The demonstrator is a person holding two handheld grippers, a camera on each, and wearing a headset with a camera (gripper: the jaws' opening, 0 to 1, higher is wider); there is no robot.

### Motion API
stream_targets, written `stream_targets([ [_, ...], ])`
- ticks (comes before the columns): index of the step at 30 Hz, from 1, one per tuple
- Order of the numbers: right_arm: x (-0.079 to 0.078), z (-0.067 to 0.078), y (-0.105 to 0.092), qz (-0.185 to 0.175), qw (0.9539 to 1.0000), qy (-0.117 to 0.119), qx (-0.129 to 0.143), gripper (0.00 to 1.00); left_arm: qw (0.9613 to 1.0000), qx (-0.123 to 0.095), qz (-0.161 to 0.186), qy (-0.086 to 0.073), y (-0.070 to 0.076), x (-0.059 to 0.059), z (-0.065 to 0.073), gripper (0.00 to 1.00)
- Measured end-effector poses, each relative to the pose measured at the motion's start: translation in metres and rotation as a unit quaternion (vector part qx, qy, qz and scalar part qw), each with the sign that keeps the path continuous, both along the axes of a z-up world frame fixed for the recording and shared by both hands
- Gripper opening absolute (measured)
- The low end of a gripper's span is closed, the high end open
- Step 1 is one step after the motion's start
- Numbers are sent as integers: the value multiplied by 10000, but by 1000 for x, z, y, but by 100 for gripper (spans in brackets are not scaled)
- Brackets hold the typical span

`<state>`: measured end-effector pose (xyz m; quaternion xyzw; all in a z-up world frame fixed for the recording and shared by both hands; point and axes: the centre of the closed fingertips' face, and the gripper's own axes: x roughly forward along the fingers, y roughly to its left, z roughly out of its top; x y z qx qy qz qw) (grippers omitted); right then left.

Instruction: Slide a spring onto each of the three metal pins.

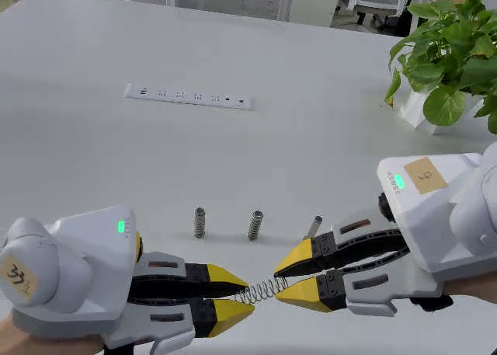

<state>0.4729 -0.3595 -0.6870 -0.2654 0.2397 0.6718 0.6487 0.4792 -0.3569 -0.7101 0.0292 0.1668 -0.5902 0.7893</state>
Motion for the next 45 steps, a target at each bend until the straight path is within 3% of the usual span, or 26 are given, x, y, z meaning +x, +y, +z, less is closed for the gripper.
stream_targets([
  [13, 0, 8, 17, 259, 9992, -294, -38, 7, 9999, 77, 33, 118, -6, -1, -6, 7],
  [15, -1, 11, 20, 386, 9986, -372, 21, 0, 9998, 97, 6, 167, -6, -3, -8, 7],
  [25, 4, 12, 23, 354, 9988, -349, 41, 0, 9997, -33, 111, 196, -7, 1, -8, 6],
  [36, 20, 24, 7, 214, 9989, -394, -108, 2, 9998, -13, 192, -39, -9, 8, -2, 6],
  [42, 21, 19, -6, 429, 9968, -372, -566, 15, 9994, 125, 231, -237, -10, 11, -3, 6],
  [45, 21, 13, -11, 604, 9936, -386, -876, 17, 9978, 330, 295, -502, -10, 16, -5, 6],
])
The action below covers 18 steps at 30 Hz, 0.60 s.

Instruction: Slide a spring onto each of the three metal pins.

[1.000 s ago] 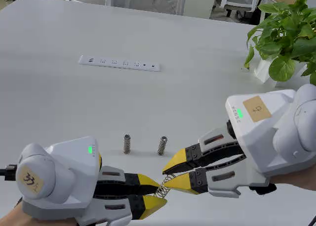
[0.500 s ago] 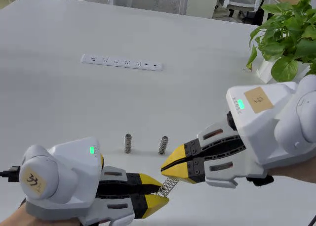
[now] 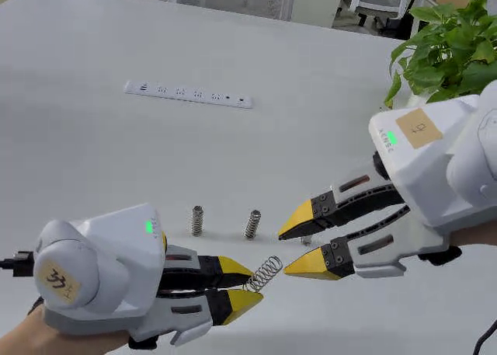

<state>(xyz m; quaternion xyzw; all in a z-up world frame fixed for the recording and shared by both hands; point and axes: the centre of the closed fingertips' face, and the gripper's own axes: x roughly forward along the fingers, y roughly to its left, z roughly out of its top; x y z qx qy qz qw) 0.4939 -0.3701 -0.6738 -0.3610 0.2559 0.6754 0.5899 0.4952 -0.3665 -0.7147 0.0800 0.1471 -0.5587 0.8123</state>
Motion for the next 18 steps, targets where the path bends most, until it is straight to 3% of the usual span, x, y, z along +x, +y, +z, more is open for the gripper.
stream_targets([
  [2, -3, -4, -2, 28, 9997, 178, -144, 22, 10000, 31, -14, -56, -2, 0, 0, 6],
  [5, 1, -10, -2, 130, 9995, 90, -287, 20, 9994, 200, -10, -273, -4, 2, -2, 6],
  [10, -4, -16, 2, 245, 9987, 125, -417, 20, 9987, 254, 25, -443, -8, 5, 0, 6],
  [18, -4, -28, -2, 309, 9973, 64, -657, 10, 9989, 245, -46, -405, -17, 4, -1, 7],
])
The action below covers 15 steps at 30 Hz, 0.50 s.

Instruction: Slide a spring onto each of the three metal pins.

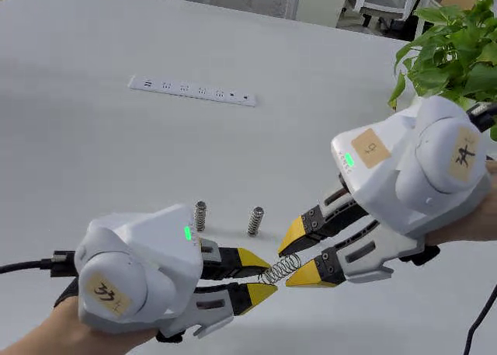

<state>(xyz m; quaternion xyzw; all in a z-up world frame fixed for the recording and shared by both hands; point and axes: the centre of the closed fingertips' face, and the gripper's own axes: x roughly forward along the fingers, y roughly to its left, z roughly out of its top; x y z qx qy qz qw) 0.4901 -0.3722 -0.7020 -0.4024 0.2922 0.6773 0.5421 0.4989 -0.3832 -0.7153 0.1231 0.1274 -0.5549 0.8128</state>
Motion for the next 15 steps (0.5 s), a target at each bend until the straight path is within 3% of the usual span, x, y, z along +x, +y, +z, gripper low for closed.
stream_targets([
  [15, -3, -4, -2, -79, 9999, 90, -53, 8, 9998, -201, -49, 17, -9, 2, 7, 7],
])
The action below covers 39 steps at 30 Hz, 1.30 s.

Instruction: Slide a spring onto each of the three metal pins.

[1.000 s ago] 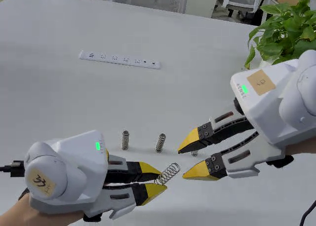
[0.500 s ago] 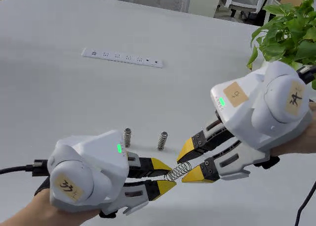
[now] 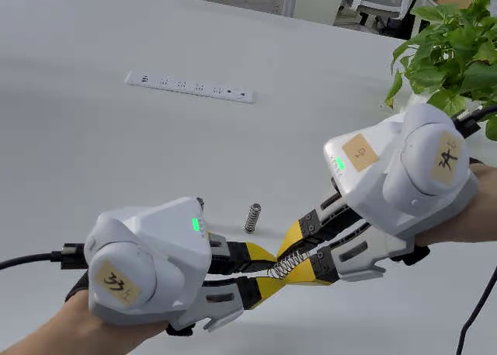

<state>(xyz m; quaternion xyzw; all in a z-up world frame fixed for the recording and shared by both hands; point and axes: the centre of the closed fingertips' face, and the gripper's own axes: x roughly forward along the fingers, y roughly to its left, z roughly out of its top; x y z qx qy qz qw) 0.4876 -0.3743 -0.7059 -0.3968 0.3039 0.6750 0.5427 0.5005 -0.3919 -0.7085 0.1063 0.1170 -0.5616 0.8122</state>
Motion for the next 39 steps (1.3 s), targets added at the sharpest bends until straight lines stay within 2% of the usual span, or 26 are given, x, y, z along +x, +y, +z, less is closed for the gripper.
stream_targets([
  [10, 1, 1, -2, -52, 10000, -1, -25, 8, 10000, -68, -13, 22, -2, 0, 1, 7],
  [17, -1, 0, -4, -90, 9999, 110, -26, 7, 9999, -83, -35, 62, -5, -3, 0, 7],
  [23, -2, -2, -4, -24, 9999, 95, -72, 7, 9999, -116, 1, 120, -5, -3, -2, 7],
  [29, -2, -5, -4, 24, 9999, 101, -136, 7, 9995, -141, 69, 264, -4, -3, -6, 8],
  [34, 1, -7, -5, 20, 9998, 73, -169, 7, 9991, -107, 185, 353, 1, -3, -11, 14],
  [39, 5, -9, -7, 20, 9998, 31, -217, 7, 9981, -98, 403, 449, 12, 0, -17, 21],
])
